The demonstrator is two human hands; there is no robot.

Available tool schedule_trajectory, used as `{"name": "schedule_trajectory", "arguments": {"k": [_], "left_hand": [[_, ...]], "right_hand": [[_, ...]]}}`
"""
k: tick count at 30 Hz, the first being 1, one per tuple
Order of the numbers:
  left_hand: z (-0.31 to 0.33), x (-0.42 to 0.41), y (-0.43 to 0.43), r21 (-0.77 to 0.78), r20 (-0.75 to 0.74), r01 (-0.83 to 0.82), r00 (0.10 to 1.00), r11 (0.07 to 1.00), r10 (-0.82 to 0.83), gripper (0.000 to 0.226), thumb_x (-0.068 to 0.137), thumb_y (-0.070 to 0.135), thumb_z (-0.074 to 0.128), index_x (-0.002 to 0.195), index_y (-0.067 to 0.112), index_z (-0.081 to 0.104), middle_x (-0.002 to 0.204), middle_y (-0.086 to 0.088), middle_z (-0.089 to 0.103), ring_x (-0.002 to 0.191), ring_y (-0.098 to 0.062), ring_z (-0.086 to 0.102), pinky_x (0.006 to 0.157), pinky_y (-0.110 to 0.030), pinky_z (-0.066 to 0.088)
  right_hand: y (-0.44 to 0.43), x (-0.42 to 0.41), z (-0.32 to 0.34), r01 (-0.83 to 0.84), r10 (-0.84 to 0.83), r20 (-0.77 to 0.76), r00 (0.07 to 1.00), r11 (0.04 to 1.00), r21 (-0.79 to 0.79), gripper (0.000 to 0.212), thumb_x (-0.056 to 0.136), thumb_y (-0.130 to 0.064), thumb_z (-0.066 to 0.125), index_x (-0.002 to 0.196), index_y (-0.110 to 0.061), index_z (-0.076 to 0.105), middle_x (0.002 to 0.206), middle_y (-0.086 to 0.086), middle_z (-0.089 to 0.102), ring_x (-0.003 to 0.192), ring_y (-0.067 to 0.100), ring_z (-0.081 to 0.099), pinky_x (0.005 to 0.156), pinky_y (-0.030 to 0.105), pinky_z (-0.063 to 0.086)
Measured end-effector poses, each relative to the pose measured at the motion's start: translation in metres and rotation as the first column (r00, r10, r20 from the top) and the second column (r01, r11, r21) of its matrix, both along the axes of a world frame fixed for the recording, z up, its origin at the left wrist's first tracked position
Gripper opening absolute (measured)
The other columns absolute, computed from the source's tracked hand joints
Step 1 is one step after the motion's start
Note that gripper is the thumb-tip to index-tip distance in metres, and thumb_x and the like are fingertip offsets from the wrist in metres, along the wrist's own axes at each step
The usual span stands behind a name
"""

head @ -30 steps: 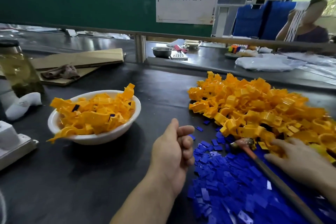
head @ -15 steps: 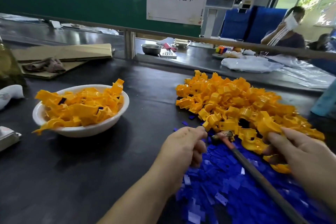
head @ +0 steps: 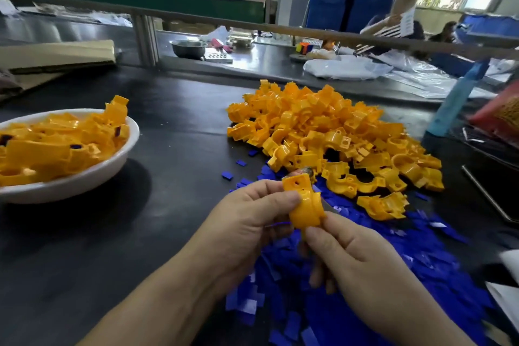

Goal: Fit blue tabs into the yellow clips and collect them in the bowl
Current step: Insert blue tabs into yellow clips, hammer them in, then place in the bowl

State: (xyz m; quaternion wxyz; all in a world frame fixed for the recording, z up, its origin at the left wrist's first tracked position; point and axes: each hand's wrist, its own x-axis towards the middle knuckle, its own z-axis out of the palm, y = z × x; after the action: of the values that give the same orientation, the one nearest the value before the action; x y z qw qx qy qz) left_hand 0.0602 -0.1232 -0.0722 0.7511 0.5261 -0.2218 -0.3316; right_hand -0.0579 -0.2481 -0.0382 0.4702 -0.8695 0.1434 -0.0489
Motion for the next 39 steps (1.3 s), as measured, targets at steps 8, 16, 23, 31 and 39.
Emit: {"name": "schedule_trajectory", "arguments": {"k": [8,16,23,31,39], "left_hand": [[0.008,0.026,0.011,0.139,-0.150,-0.362,0.912,0.922,0.381,0.011,0.092,0.016,0.057,0.098,0.009,0.064,0.073,-0.010,0.067,0.051,-0.013,0.063,0.042,-0.025,0.050],[0.002,0.022,0.011,0.168,-0.123,-0.234,0.959,0.958,0.256,0.017,0.082,0.016,0.065,0.098,0.010,0.065,0.070,-0.009,0.068,0.052,-0.014,0.065,0.043,-0.026,0.050],[0.005,0.016,0.009,0.188,-0.023,-0.180,0.982,0.966,0.187,0.042,0.061,0.028,0.071,0.098,0.011,0.066,0.070,-0.006,0.072,0.058,-0.016,0.069,0.048,-0.028,0.054],[-0.001,0.009,0.003,0.259,0.051,-0.172,0.985,0.950,0.165,0.050,0.050,0.037,0.077,0.095,0.016,0.071,0.084,-0.012,0.073,0.075,-0.027,0.068,0.065,-0.040,0.055],[0.001,0.010,0.003,0.260,0.045,-0.181,0.983,0.948,0.176,0.051,0.052,0.035,0.074,0.098,0.014,0.068,0.072,-0.004,0.073,0.060,-0.016,0.068,0.052,-0.032,0.053]], "right_hand": [[-0.008,-0.011,-0.012,-0.236,-0.080,-0.343,0.936,0.581,-0.779,0.069,0.073,-0.084,0.029,0.127,-0.043,0.022,0.099,-0.010,0.061,0.088,0.018,0.060,0.060,0.033,0.045],[-0.005,0.013,-0.040,-0.135,-0.019,-0.184,0.983,0.608,-0.783,0.024,0.095,-0.048,0.037,0.108,-0.031,0.046,0.097,-0.007,0.062,0.086,0.019,0.062,0.065,0.036,0.049],[-0.017,0.012,-0.045,0.001,-0.007,-0.006,1.000,0.703,-0.712,0.005,0.094,-0.033,0.043,0.094,-0.034,0.048,0.076,-0.007,0.060,0.067,0.008,0.057,0.061,0.031,0.052],[-0.021,0.008,-0.039,0.153,-0.059,0.184,0.981,0.815,-0.559,0.011,0.091,-0.034,0.053,0.101,-0.037,0.050,0.064,-0.009,0.056,0.057,0.008,0.055,0.050,0.027,0.047],[-0.012,0.013,-0.050,-0.071,-0.024,-0.106,0.994,0.594,-0.801,0.035,0.092,-0.057,0.035,0.114,-0.032,0.046,0.097,-0.006,0.063,0.087,0.021,0.062,0.061,0.035,0.045]]}}
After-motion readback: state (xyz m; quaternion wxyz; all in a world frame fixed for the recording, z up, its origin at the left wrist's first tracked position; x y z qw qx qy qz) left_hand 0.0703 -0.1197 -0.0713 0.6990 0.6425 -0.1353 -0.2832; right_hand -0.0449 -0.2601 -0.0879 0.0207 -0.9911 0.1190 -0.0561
